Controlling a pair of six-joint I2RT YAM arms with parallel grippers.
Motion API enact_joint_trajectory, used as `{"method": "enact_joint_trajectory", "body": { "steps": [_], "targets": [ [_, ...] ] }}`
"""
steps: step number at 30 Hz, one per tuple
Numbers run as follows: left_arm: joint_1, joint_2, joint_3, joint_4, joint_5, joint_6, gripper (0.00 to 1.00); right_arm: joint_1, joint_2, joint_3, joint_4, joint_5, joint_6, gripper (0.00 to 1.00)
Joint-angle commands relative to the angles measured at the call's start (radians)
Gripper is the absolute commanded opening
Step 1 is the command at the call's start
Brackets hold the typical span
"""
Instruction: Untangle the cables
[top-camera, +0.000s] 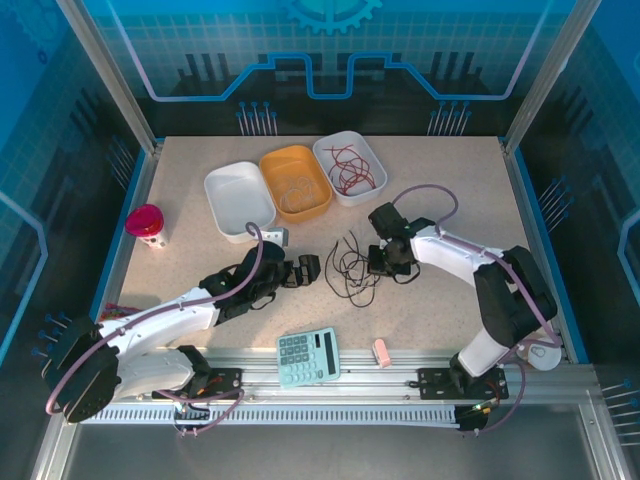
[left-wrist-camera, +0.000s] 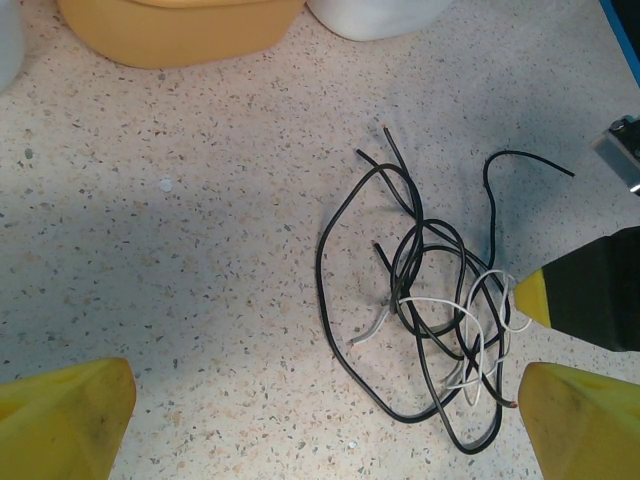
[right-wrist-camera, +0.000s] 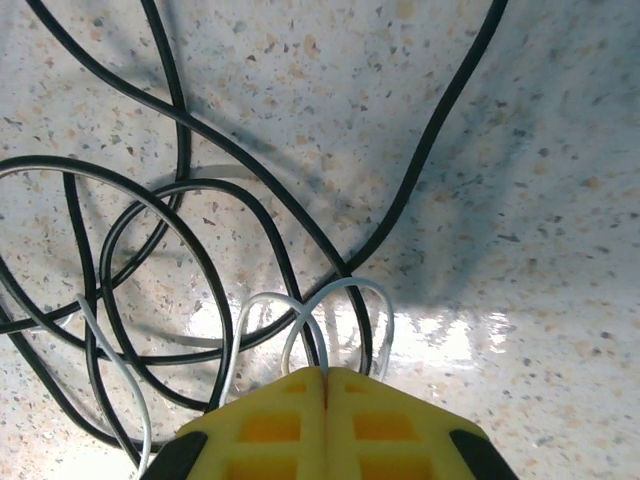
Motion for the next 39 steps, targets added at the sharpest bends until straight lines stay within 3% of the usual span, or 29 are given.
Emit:
{"method": "enact_joint_trajectory", "body": {
  "steps": [1,9,16,22,39],
  "targets": [
    [0.007,-0.018,-0.01,-0.018,-0.024,-0.008,0.99,0.032,-0.075,0.049,-0.079,0.098,-0.026,0.0],
    [0.007,-0.014,-0.011,-0.013,-0.018,-0.009,0.99,0.091,-0.217,0.106,-0.162,0.263,-0.064,0.0],
    [0.008,-0.016,-0.015,-0.012,-0.018,-0.013,0.99,0.1,-0.365,0.116,-0.145,0.295,-0.106,0.0],
    [0.007,-0.015,-0.015,-0.009,-0.017,-0.016,0.99,0.101,-0.444,0.151,-0.137,0.269,-0.148,0.0],
    [0.007,-0.012,-0.017,-0.014,-0.028,-0.029,0.99,0.101,-0.482,0.398,-0.152,0.171,-0.288,0.0]
  ]
}}
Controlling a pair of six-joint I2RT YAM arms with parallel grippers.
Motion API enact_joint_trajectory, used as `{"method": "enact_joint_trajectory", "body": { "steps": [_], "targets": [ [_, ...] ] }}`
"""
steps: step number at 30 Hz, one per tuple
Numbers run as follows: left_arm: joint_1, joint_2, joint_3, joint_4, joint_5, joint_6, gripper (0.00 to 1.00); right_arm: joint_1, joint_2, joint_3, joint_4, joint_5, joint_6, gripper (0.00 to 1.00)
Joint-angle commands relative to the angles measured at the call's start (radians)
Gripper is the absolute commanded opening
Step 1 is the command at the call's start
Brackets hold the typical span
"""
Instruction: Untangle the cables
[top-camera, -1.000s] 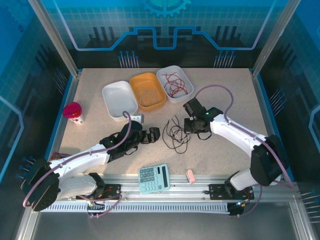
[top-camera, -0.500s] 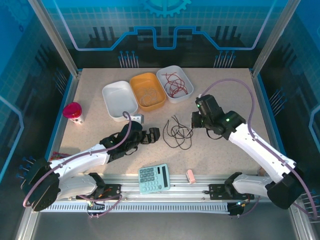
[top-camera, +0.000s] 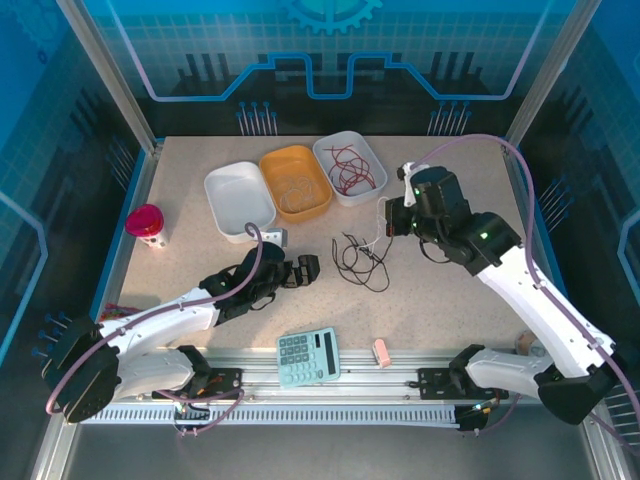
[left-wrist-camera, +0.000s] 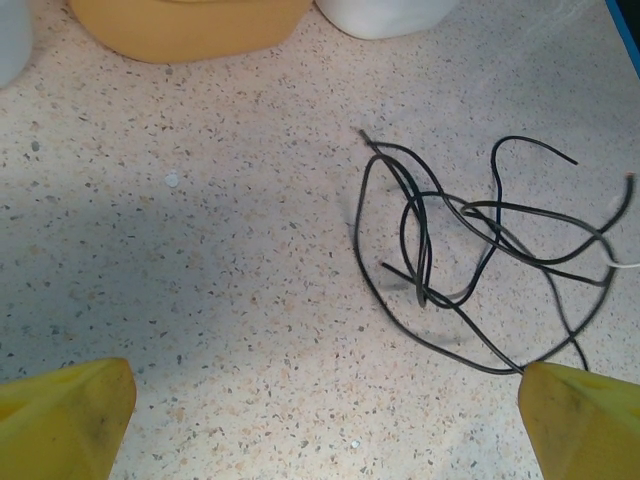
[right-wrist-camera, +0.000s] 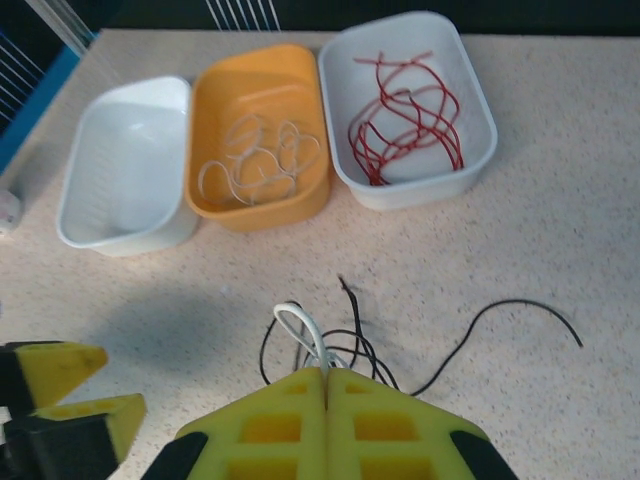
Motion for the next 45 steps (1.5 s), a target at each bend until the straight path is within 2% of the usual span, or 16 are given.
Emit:
{"method": "enact_joint_trajectory", "body": {
  "steps": [1,13,20,23,31,37,41,45],
  "targets": [
    [0.007,-0.01,-0.011,-0.015,-0.021,-0.014,0.99,0.013,-0.019,0.067,-0.012,-0.026,-0.052,0.0],
    [0.009,-0.007,-0.007,-0.018,-0.021,-0.014,0.99,0.004,0.041,0.2,-0.032,-0.006,-0.12,0.0],
    [0.01,-0.012,-0.005,-0.016,-0.021,-0.013,0.99,0.002,0.102,0.357,-0.1,-0.026,-0.151,0.0],
    [0.01,-0.008,-0.002,-0.013,-0.02,-0.013,0.99,0.0,0.117,0.375,-0.12,-0.017,-0.144,0.0],
    [0.011,0.009,0.008,-0.011,-0.016,-0.007,0.99,-0.006,0.094,0.143,-0.09,-0.012,-0.011,0.0],
    [0.014,0.033,0.016,-0.001,-0.006,-0.005,0.99,-0.013,0.097,-0.062,-0.073,-0.073,0.11,0.0],
    [0.017,0.039,0.013,0.007,-0.002,-0.01,0.99,-0.018,0.106,-0.137,-0.089,-0.113,0.151,0.0],
    [0.017,0.036,0.009,0.002,-0.001,-0.012,0.99,-0.02,0.105,-0.139,-0.103,-0.186,0.147,0.0]
  ]
}}
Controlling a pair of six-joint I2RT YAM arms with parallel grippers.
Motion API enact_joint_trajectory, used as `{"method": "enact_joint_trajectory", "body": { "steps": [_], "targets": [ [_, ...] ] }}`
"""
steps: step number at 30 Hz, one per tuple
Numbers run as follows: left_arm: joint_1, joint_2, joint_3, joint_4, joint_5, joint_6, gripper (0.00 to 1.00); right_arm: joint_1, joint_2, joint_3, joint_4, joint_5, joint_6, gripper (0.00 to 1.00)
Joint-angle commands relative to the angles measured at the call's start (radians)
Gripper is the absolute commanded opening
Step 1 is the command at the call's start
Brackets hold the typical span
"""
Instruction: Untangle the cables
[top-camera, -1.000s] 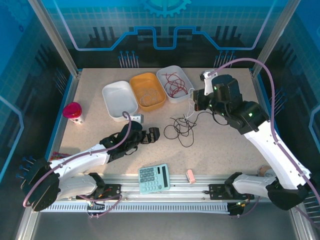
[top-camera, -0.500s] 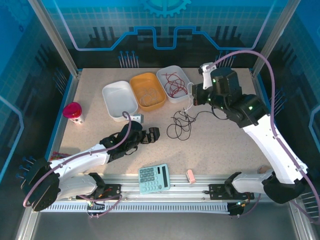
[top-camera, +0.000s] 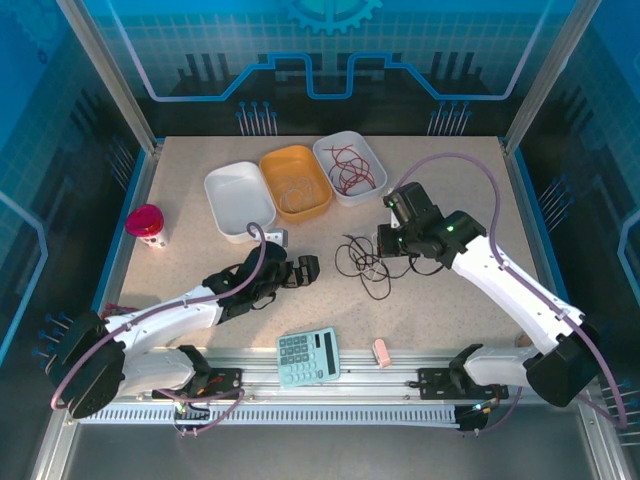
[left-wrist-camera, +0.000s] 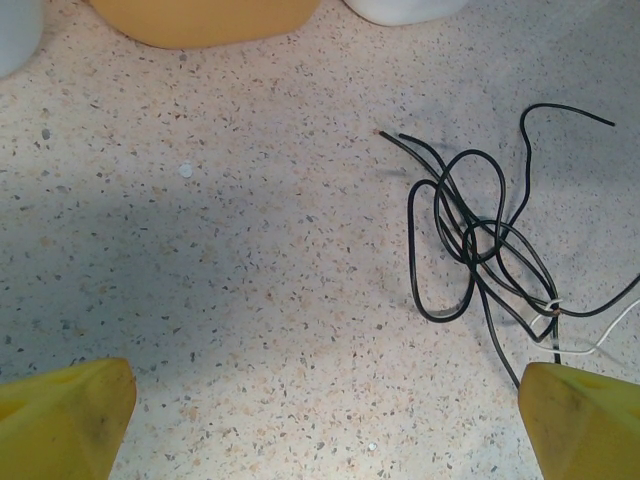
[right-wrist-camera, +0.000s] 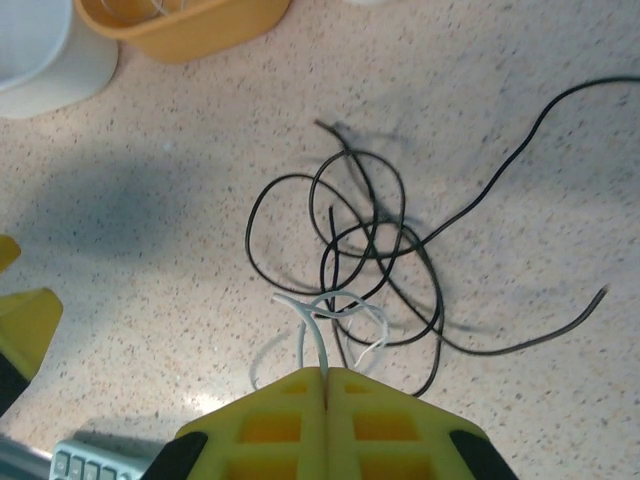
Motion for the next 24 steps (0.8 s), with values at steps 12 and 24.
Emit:
{"method": "enact_joint_trajectory", "body": {
  "steps": [12,24],
  "targets": [
    [0.008,-0.048,-0.007,-0.008,-0.007,-0.008,0.99,-0.013,-0.086,0.26,-0.102,-0.153,-0.069,0.0],
    [0.008,-0.047,-0.073,0.322,0.217,0.255,0.99,-0.016,-0.068,0.494,-0.197,-0.093,-0.159,0.0]
  ]
}}
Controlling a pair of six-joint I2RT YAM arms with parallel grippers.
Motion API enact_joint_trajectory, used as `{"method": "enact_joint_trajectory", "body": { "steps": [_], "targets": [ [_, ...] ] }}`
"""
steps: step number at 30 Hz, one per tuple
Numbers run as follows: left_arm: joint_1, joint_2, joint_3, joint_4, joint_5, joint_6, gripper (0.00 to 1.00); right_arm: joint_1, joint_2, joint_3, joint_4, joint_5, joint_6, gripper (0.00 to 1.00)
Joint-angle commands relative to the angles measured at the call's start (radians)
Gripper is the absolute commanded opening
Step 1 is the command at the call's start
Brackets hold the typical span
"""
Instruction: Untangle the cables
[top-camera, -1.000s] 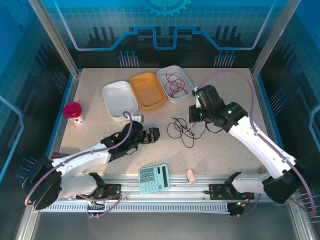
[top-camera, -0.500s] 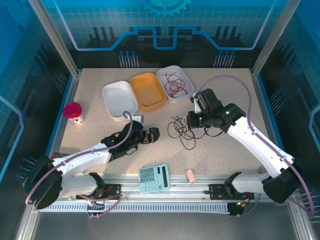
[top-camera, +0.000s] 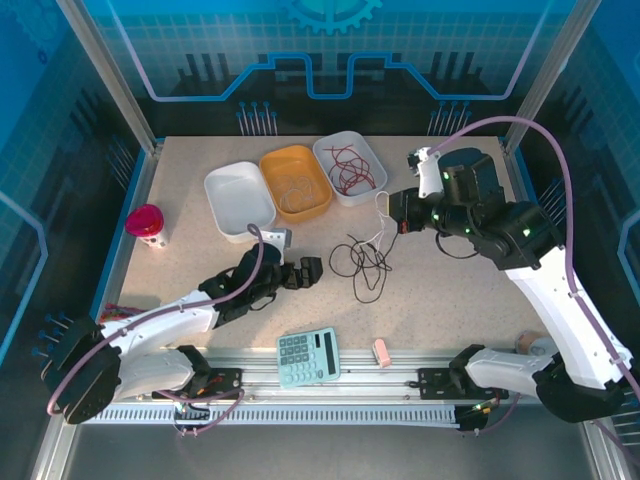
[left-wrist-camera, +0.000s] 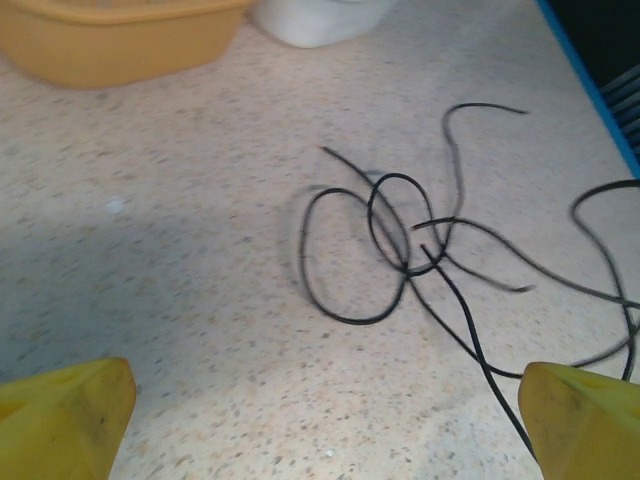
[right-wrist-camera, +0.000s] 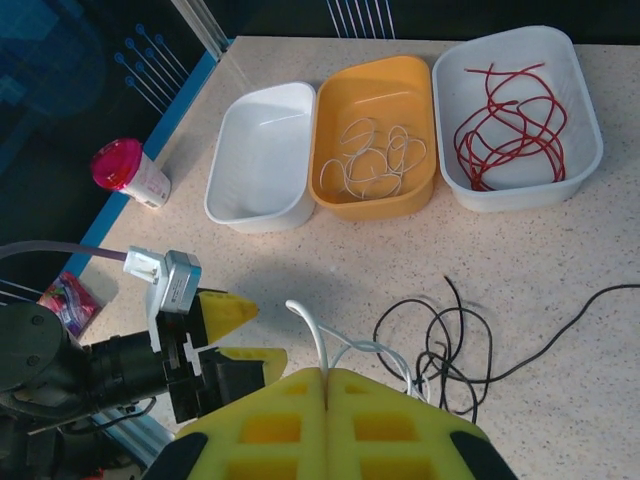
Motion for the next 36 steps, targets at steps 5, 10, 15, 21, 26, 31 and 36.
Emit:
{"method": "enact_joint_trajectory", "body": {
  "steps": [5,10,15,21,26,31,36],
  "targets": [
    [0.001,0.069,-0.053,0.415,0.309,0.412,0.99,-0.02,0.051,0.12,-0.054,0.0,-0.071,0.0],
    [0.001,0.253,-0.013,0.628,0.394,0.556,0.99,-0.029,0.076,0.13,-0.042,-0.025,-0.069,0.0],
    [0.0,0.438,0.072,0.766,0.415,0.592,0.7,-0.032,0.079,0.122,-0.025,-0.048,-0.057,0.0],
    [0.001,0.562,0.183,0.787,0.436,0.586,0.7,-0.038,0.074,0.112,-0.018,-0.061,-0.049,0.0],
    [0.003,0.609,0.274,0.705,0.464,0.595,0.48,-0.04,0.076,0.093,-0.01,-0.076,-0.043,0.0],
    [0.004,0.607,0.288,0.654,0.447,0.577,0.03,-0.052,0.071,0.075,-0.017,-0.058,-0.041,0.0],
    [0.013,0.564,0.223,0.658,0.346,0.519,0.0,-0.075,0.043,0.038,-0.039,-0.005,-0.038,0.0]
  ]
}}
